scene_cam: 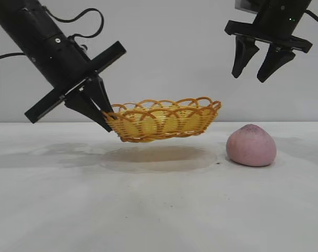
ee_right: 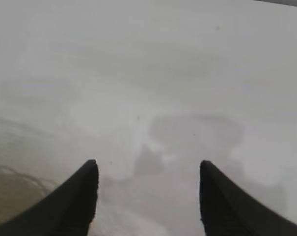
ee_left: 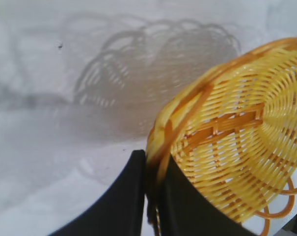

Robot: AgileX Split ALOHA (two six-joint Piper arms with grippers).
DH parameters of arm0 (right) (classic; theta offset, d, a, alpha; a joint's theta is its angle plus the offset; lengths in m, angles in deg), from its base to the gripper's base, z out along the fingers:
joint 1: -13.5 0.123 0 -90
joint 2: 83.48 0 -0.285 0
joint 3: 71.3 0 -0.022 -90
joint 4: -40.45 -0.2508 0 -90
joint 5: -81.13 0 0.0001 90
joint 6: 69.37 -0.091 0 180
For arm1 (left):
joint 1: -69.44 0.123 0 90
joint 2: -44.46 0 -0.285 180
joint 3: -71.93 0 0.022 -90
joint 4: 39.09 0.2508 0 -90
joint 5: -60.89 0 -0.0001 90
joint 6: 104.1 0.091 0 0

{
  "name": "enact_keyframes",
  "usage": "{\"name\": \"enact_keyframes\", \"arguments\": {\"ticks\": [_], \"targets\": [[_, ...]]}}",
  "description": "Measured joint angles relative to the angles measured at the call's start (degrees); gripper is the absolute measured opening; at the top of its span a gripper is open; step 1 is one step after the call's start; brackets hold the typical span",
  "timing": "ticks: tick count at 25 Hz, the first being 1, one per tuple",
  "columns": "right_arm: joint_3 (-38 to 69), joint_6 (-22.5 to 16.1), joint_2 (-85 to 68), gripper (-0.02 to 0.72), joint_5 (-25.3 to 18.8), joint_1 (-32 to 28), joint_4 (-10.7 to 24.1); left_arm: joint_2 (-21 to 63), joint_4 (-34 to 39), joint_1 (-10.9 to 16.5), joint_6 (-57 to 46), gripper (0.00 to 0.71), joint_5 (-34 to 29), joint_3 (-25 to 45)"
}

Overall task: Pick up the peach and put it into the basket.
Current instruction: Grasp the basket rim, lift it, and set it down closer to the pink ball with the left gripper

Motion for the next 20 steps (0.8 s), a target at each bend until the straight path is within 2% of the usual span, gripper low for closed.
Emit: {"name": "enact_keyframes", "arguments": {"ticks": [9,10,12,16,20], "targets": [[0.0,0.0,0.0,0.426,0.0,0.0,0.0,-1.3,0.28,-0.22,-1.25,0.0,1.25,0.02],[0.0,0.0,0.0,0.426,0.0,0.0,0.0,-1.3,0.28,-0.22,-1.25,0.071,1.25,0.02],[0.0,0.0,0.0,0.426,0.0,0.0,-0.09,-1.3,0.28,-0.22,-1.44,0.071,1.25,0.02],[0.0,0.0,0.0,0.426,0.0,0.0,-0.09,-1.3,0.33,-0.22,-2.49,0.249,0.5,0.02],[0.0,0.0,0.0,0.426,0.0,0.0,-0.09,-1.3,0.33,-0.22,-2.92,0.384,-1.16,0.02]]}}
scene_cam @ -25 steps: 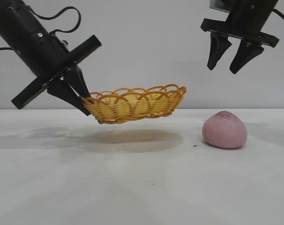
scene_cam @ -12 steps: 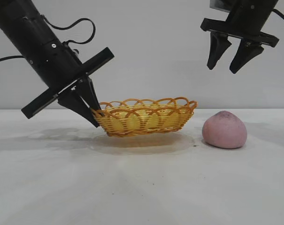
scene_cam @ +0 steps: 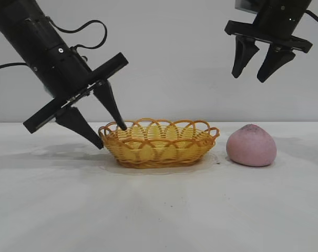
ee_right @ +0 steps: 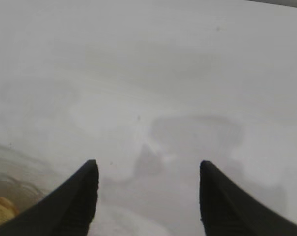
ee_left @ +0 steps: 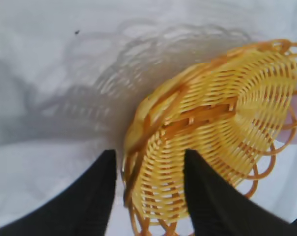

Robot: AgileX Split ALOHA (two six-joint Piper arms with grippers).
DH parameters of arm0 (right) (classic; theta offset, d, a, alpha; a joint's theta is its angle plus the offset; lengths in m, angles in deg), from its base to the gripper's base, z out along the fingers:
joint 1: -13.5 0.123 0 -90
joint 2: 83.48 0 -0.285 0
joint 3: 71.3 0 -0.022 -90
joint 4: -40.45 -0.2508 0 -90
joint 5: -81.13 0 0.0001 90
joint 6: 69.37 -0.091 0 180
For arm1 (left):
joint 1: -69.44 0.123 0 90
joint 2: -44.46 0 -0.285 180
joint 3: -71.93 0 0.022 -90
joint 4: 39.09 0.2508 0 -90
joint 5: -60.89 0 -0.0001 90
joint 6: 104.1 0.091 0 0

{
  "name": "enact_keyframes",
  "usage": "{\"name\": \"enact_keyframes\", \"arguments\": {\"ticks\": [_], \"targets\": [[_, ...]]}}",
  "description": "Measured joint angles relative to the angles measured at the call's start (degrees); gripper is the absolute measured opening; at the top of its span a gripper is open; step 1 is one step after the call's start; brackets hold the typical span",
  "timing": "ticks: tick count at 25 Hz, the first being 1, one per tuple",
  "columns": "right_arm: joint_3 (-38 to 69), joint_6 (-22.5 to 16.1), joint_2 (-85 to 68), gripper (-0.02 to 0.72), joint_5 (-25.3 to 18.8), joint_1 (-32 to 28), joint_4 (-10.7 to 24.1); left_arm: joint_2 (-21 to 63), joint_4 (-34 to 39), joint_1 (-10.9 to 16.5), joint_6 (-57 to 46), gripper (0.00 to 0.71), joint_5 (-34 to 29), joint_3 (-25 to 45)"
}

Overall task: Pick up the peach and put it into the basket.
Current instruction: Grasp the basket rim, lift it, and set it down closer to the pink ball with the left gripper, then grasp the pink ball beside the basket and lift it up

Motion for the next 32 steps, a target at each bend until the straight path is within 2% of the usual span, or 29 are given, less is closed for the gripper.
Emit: {"name": "enact_keyframes", "arguments": {"ticks": [5,8,12,14,17,21,24,27,32], "targets": [[0.0,0.0,0.0,0.426,-0.13,0.0,0.0,0.19,1.71,0.26,-0.09,0.537,-3.8,0.0],[0.0,0.0,0.0,0.426,-0.73,0.0,0.0,1.53,4.21,1.96,-0.09,0.525,-5.1,0.0],[0.0,0.0,0.0,0.426,-1.56,0.0,0.0,4.82,7.97,6.31,-0.13,0.525,-7.72,0.0],[0.0,0.0,0.0,0.426,-1.83,0.0,0.0,6.11,11.61,8.83,-0.22,0.525,-9.47,-0.46],[0.0,0.0,0.0,0.426,-1.92,0.0,0.0,6.87,21.87,11.47,-1.02,0.525,-13.22,-3.13],[0.0,0.0,0.0,0.426,-2.05,0.0,-0.04,6.91,39.84,12.38,-5.54,0.525,-18.55,-8.86],[0.0,0.0,0.0,0.426,-2.14,0.0,-0.04,6.91,50.31,12.38,-8.2,0.525,-22.23,-12.91],[0.0,0.0,0.0,0.426,-2.14,0.0,-0.04,7.0,56.28,12.38,-8.86,0.525,-23.29,-14.65],[0.0,0.0,0.0,0.426,-2.14,0.0,-0.13,8.37,56.76,13.19,-8.86,0.525,-23.39,-12.8]]}}
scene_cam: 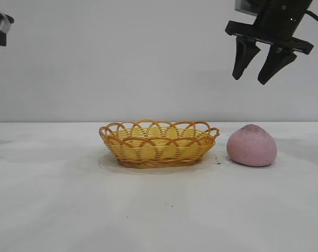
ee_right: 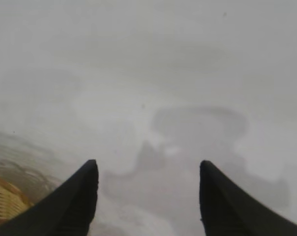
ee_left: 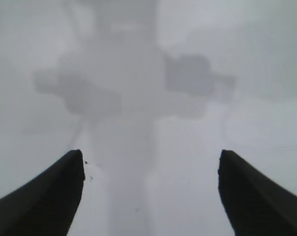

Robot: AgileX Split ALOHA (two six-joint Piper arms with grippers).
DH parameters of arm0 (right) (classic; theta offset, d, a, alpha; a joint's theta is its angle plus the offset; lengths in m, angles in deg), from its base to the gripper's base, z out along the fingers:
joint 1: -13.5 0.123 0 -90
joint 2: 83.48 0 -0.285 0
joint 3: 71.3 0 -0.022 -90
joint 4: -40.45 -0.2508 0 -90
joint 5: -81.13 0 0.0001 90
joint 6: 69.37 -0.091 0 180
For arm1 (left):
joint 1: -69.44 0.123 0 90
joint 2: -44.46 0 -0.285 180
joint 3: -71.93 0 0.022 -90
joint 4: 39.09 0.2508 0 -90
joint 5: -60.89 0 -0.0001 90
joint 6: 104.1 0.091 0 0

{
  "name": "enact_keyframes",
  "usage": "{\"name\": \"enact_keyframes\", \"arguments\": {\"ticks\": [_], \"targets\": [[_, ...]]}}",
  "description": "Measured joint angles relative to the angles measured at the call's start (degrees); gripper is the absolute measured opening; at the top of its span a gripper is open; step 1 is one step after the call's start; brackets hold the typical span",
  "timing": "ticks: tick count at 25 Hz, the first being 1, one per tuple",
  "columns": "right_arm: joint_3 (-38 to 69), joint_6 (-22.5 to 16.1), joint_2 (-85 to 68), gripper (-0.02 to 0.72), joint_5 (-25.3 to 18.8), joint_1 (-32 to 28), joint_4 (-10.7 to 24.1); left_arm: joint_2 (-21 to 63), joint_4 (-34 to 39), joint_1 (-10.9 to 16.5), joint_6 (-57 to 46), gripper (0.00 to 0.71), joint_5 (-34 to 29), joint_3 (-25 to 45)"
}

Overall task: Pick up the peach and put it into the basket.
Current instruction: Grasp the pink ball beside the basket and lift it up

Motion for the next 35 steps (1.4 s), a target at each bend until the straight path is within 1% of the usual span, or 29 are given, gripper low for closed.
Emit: {"name": "enact_keyframes", "arguments": {"ticks": [3,7,10,14,17,21,24,27,30,32,35], "targets": [[0.0,0.0,0.0,0.426,0.0,0.0,0.0,2.73,0.59,0.26,0.0,0.525,0.0,3.26],[0.0,0.0,0.0,0.426,-0.02,0.0,0.0,9.02,1.27,0.26,-0.09,0.525,-0.13,8.25],[0.0,0.0,0.0,0.426,-0.12,0.0,0.0,15.1,1.27,0.26,-0.7,0.525,-0.23,13.02],[0.0,0.0,0.0,0.426,-0.12,0.0,0.0,26.08,0.69,0.26,-1.21,0.525,-0.49,20.0],[0.0,0.0,0.0,0.426,-0.12,0.0,0.0,34.89,-1.57,0.26,-1.44,0.525,-0.94,26.07],[0.0,0.0,0.0,0.426,-0.12,0.0,0.0,45.59,-4.86,0.26,-1.44,0.525,0.76,34.52],[0.0,0.51,0.0,0.426,-0.12,0.0,0.0,52.84,-5.62,0.26,-1.44,0.525,2.74,42.82],[0.0,1.0,0.0,0.426,-0.12,0.0,0.1,59.6,-6.13,0.26,-1.44,0.525,6.04,51.41],[0.0,1.09,0.0,0.426,-0.12,0.0,0.1,66.81,-6.11,0.26,-1.44,0.525,7.31,58.55],[0.0,1.09,0.0,0.426,-0.13,0.0,0.1,71.58,-6.11,0.26,-1.44,0.525,6.76,60.25],[0.0,1.09,0.0,0.426,-0.13,0.0,0.1,80.02,-6.25,0.26,-1.44,0.525,6.62,60.36]]}}
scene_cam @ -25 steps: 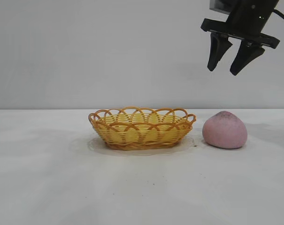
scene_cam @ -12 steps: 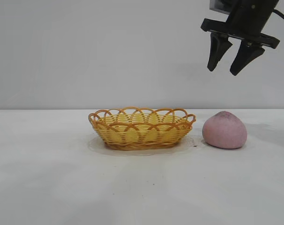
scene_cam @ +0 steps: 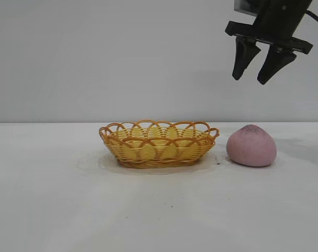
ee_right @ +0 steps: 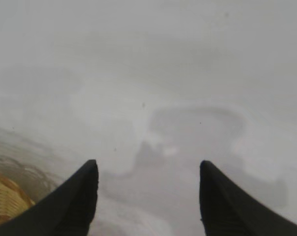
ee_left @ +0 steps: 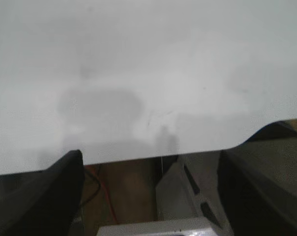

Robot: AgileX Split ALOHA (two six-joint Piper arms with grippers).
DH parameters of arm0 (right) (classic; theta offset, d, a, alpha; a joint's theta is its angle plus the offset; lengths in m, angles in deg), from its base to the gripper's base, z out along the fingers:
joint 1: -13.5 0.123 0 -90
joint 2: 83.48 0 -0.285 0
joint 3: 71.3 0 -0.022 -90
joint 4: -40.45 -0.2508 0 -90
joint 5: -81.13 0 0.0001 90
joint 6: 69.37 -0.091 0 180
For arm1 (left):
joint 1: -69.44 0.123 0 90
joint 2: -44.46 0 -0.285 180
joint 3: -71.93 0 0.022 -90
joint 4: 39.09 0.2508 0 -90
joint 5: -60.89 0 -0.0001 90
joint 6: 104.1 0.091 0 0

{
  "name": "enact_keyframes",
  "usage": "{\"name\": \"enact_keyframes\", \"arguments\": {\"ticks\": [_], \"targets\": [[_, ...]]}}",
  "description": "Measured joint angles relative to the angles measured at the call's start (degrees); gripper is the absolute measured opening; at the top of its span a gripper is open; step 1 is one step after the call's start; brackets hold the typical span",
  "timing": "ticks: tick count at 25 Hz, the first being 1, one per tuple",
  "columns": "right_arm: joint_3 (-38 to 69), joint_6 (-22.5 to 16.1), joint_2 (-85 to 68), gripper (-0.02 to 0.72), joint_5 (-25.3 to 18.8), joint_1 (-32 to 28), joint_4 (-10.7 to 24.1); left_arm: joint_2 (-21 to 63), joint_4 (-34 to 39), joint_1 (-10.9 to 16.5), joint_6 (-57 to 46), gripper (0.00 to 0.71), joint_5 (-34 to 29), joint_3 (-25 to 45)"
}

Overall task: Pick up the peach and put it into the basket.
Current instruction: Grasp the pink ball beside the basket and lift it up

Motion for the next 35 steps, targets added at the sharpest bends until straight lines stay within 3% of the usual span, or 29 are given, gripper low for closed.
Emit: {"name": "enact_keyframes", "arguments": {"ticks": [12,22,23,28,32,35], "targets": [[0.0,1.22,0.0,0.426,-0.81,0.0,0.0,31.85,0.0,0.0,0.0,0.525,-1.46,0.0],[-0.31,5.43,-2.44,0.426,-6.45,0.0,1.28,33.18,0.33,0.0,0.0,0.525,-1.75,0.0],[-0.56,6.23,-3.03,0.426,-7.54,0.0,1.57,33.18,0.33,0.0,0.0,0.525,-1.75,0.0],[-4.35,7.76,-4.33,0.269,-18.11,0.0,2.6,33.18,0.33,0.0,-0.04,0.525,-1.75,0.0],[-6.03,7.66,-4.33,0.278,-22.27,0.66,3.24,33.18,0.46,0.0,-0.04,0.525,-1.75,0.0],[-6.3,6.39,-4.38,0.278,-23.69,2.83,5.75,33.18,0.46,0.32,-0.04,0.525,-1.75,0.0]]}}
